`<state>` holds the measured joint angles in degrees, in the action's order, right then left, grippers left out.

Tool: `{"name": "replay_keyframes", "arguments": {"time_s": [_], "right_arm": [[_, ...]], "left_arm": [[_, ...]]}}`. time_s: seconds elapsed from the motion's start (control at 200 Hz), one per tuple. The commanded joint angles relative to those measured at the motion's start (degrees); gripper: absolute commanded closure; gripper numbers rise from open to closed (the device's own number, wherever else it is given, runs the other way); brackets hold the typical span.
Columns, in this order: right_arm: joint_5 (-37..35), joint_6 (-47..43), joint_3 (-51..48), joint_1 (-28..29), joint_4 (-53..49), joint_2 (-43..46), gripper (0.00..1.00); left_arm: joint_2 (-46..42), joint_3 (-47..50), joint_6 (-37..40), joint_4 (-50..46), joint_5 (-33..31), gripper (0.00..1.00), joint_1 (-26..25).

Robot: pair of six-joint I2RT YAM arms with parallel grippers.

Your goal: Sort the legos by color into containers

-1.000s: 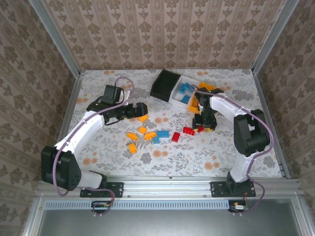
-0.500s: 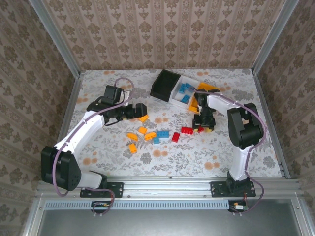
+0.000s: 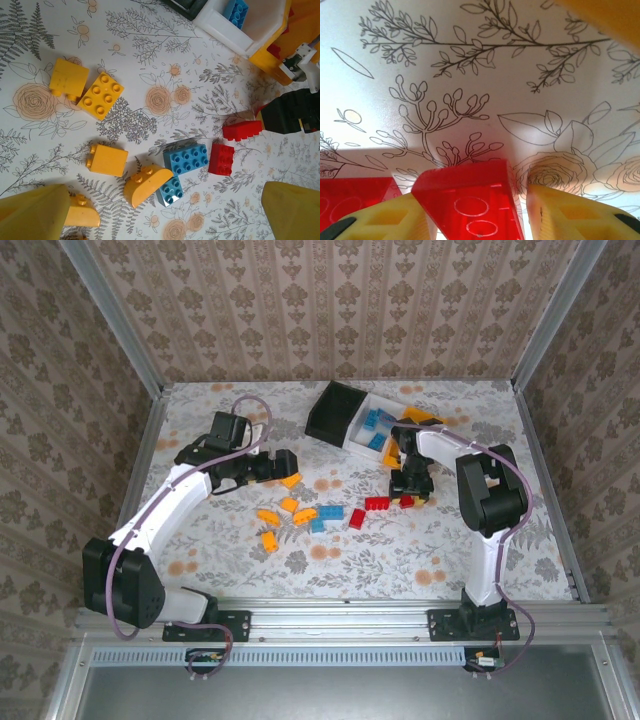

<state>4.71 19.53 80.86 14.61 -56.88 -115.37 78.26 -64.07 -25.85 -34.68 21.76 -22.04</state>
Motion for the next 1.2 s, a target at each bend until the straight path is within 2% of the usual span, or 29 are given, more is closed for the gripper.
{"name": "replay_keyframes", "arguments": {"time_s": [0.0, 0.205, 0.555, 0.75, 0.965, 1.07, 1.195], "right_arm": [[0.17, 0.34, 0.44, -0.23, -0.01, -0.35, 0.56], [-0.12, 0.9, -1.05, -0.23, -0.05, 1.76, 0.64], [0.97, 3.64, -4.04, -0.28, -3.17, 12.27, 0.65], [1.22, 5.0, 1.39, -1.09, -7.23, 16.53, 0.65], [5.38, 9.65, 13.96, -4.25, -8.09, 13.97, 0.65], [9.93, 15.42, 17.4, -6.25, -3.78, 11.06, 0.65], [16.14, 24.78, 17.08, -9.41, 4.76, 7.38, 0.65]], "left_arm": [[-1.91, -1.84, 1.1, -1.36, 0.02, 0.0, 0.42], [-1.36, -1.51, 0.63, -0.41, 0.61, 0.0, 0.37], [1.89, -2.45, 0.37, 2.37, 2.52, 0.0, 0.42], [3.79, -3.6, 0.61, 3.04, 3.43, 0.0, 0.49], [2.3, -1.75, 0.93, 2.46, 2.78, 0.0, 0.73], [0.97, -0.79, 0.74, 2.03, 2.76, 0.0, 1.62], [-1.35, 0.07, 1.25, 0.48, 2.54, 0.0, 3.18]]}}
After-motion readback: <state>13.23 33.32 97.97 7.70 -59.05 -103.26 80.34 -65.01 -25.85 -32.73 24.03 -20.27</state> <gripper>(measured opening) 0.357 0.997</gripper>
